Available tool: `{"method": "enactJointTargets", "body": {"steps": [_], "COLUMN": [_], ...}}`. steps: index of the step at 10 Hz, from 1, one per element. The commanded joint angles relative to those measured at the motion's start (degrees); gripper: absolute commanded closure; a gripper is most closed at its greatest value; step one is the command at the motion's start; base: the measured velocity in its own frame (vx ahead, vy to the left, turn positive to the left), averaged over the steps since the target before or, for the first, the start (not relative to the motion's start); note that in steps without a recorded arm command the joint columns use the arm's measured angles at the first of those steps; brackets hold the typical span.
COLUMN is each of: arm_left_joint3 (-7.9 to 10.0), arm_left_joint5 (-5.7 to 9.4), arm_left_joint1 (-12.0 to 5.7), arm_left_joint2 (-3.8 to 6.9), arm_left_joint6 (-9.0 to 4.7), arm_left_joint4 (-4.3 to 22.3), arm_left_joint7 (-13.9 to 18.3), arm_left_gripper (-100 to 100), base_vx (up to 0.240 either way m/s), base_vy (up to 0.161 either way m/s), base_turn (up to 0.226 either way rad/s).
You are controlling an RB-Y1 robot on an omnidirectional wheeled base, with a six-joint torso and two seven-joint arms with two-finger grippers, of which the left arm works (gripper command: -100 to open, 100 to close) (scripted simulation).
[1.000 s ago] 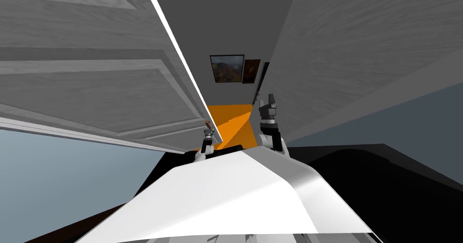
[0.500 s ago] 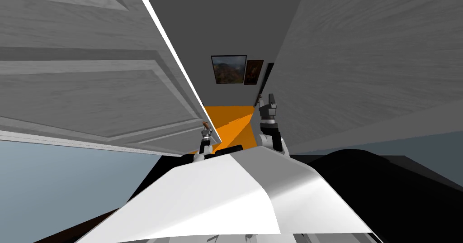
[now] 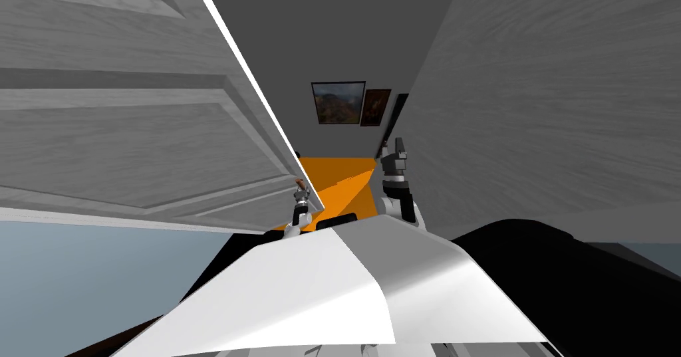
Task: Push the door open
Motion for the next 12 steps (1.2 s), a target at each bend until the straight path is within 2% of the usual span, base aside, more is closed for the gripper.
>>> {"method": "enactJointTargets", "body": {"steps": [1, 3, 4, 5, 7, 9, 10, 12], "arm_left_joint3": [1.87, 3.11, 3.11, 4.13, 4.87, 4.7, 4.95, 5.14], "arm_left_joint5": [0.91, 1.58, 1.58, 2.13, 2.53, 2.48, 3.82, 5.58], "arm_left_joint1": [0.27, 0.21, 0.21, 0.16, 0.12, 0.09, 0.1, 0.24], "arm_left_joint2": [0.54, 0.25, 0.25, -0.06, -0.33, -0.65, -0.17, 0.22], "arm_left_joint6": [0.11, 0.04, 0.04, -0.02, -0.06, 0.07, -0.64, -1.46], "arm_left_joint4": [-1.3, -1.1, -1.1, -1.0, -0.9, -0.3, -0.5, -0.7], "arm_left_joint7": [-0.9, -1.5, -1.5, -2.0, -2.3, -2.3, -3.4, -4.9], "arm_left_gripper": [100, 100, 100, 100, 100, 100, 100, 100], "base_vx": [0.206, 0.203, 0.112, 0.153, 0.187, 0.119, 0.116, 0.181], "base_vy": [-0.094, -0.123, -0.053, -0.023, -0.063, -0.047, 0.009, 0.01], "base_turn": [0.072, 0.072, 0.043, 0.06, 0.042, 0.034, 0.001, 0.0]}}
